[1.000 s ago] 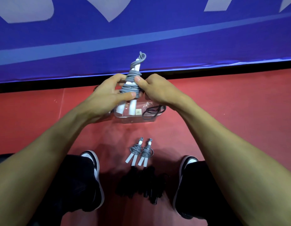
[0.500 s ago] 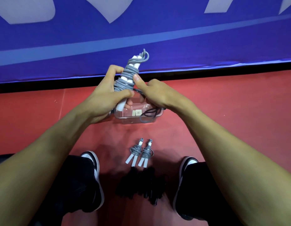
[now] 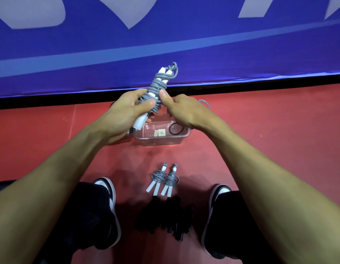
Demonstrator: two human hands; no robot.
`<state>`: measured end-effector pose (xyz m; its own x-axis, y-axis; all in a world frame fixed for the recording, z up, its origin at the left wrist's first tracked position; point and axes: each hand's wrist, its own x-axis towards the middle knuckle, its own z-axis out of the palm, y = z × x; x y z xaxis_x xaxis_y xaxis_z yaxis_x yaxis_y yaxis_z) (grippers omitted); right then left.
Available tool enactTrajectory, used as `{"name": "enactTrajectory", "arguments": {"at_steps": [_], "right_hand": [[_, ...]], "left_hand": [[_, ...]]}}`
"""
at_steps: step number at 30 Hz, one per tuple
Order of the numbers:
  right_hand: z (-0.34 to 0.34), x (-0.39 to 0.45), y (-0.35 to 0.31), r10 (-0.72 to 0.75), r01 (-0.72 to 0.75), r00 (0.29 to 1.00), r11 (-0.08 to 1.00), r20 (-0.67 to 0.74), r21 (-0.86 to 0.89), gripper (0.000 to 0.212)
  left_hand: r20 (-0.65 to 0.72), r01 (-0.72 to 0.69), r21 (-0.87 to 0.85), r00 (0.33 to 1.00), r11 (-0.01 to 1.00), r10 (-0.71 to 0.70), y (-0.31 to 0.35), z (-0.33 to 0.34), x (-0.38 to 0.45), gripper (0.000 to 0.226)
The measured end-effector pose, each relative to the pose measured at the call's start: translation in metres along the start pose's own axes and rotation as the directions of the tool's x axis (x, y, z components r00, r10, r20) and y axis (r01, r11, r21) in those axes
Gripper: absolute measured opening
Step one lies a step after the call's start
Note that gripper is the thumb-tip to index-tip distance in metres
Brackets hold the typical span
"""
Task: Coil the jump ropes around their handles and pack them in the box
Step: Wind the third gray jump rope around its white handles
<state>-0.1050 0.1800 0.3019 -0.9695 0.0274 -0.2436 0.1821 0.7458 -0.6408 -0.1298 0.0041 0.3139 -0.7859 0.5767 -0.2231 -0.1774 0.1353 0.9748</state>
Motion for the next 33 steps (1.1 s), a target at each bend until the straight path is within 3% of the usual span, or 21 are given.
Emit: {"name": "enactTrajectory", "arguments": {"at_steps": [7,12,18,23,27,30,33], "right_hand": [[0.0015,-0.0007,-0.0055,-0.002,0.001,1.000,1.000,0.005,0.021,0.072],[0.0006,0.0005,-0.0063,0.003,-0.004,1.000,1.000,0.006,0.020,0.048],[-0.0030,0.0010,-0.0023,-0.021,0.021,0.999,1.000,-0.038,-0.006,0.021],[-0.0033,0.0010,0.0019,-0.016,0.014,0.998,0.999,-0.059,-0.035,0.021],[-0.0047,0.0003,0.0009,-0.011,0.006,0.996,0.998,-0.091,-0.058,0.019],[-0.0038,0.0015,0.0008,0.000,-0.008,0.996,0.997,-0.094,-0.080,0.028],[-0.0006,0.0006,0.0002,0.007,-0.017,0.997,0.992,-0.072,-0.126,0.038]], "left_hand": [[-0.045,-0.039,0.043,0.998,0.998,0.041,-0.0003,0.0042,-0.0004,0.031],[-0.096,-0.032,0.130,0.994,0.991,0.045,-0.0008,0.0042,0.0005,0.035],[-0.045,-0.051,0.168,0.997,0.985,0.059,-0.0008,0.0003,-0.0014,0.047],[-0.029,-0.036,0.113,0.999,0.993,0.040,0.0005,0.0011,0.0001,0.036],[0.042,0.021,-0.088,0.999,0.996,-0.017,0.0001,0.0006,0.0018,0.028],[0.008,0.006,-0.020,1.000,1.000,-0.006,-0.0019,0.0002,0.0021,0.038],[-0.028,0.000,0.060,1.000,0.998,0.002,-0.0036,0.0000,0.0029,0.023]]}}
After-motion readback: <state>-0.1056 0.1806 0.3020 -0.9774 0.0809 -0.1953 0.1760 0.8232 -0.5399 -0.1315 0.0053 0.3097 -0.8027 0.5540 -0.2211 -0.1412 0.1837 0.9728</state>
